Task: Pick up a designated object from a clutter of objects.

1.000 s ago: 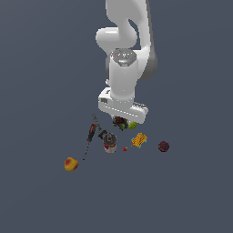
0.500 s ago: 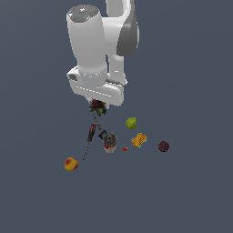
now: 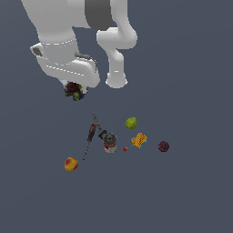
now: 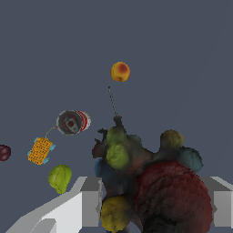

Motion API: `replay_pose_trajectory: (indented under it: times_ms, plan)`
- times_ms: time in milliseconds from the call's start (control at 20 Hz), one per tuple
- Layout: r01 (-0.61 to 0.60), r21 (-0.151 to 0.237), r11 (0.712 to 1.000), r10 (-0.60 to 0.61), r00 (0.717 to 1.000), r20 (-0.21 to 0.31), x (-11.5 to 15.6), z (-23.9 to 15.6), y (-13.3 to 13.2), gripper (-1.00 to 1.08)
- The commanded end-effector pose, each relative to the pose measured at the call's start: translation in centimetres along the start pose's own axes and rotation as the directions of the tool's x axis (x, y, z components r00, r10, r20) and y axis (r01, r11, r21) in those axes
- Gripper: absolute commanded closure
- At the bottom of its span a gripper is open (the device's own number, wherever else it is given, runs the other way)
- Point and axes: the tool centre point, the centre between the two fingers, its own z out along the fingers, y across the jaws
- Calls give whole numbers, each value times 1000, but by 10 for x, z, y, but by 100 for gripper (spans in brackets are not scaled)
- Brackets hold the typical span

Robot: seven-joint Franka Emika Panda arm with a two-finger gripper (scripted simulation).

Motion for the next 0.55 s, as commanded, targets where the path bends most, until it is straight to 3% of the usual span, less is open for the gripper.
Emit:
replay_pose_trajectory:
  times_ms: [0,500]
  plan:
    - [1,-1,1000,-1,1000,0,4,-13,13,108]
    - [1,-3,1000,-1,1000,0,12,-30,30,108]
